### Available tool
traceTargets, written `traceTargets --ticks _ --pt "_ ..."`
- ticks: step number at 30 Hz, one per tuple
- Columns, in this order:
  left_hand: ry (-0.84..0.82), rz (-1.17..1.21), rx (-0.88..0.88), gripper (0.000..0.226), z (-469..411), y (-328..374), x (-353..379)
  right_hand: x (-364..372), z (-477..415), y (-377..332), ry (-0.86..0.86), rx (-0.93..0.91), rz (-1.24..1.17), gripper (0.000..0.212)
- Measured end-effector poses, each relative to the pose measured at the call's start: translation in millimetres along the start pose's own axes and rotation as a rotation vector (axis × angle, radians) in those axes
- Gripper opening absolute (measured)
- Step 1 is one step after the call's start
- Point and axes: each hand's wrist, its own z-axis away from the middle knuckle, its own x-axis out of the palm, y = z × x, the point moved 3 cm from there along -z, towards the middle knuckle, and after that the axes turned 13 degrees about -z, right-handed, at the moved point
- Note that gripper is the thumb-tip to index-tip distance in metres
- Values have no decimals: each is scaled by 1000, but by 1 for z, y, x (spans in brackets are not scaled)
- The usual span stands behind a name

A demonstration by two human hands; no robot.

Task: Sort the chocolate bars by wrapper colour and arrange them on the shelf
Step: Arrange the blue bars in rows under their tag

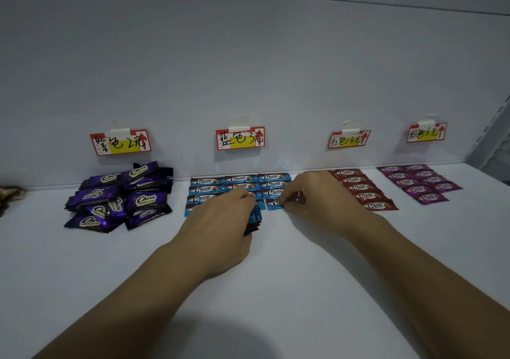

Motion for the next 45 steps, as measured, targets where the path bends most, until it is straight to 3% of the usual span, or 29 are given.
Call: traceTargets --ticks 13,16,19,21,25,28,33,41,45 --pt "-8 39 8 51 -1 -3 4 2 1 -6 38 -37 24 17" --pt "113 305 -75 46 1 -11 6 -8 4 -7 177 -72 -89 12" --pt "159 846 -176 42 7 -21 1 -14 10 -16 294 -91 -379 9" --pt "90 1116 -186 41 13 -22 -5 -10 11 -28 280 -113 -606 9" --pt "-27 1350 -145 30 18 -22 -10 -1 15 -45 138 -156 -898 13" --pt "-45 1366 -124 34 18 -23 -10 6 17 -50 69 -163 -929 18" --pt "-62 1399 -137 31 19 -23 -11 6 14 -46 115 -115 -961 11" --pt "-3 1380 -251 25 18 -30 -12 -1 15 -45 179 -18 -1117 20" --pt "14 1309 -245 25 18 -34 -13 4 15 -45 90 5 -1098 21"
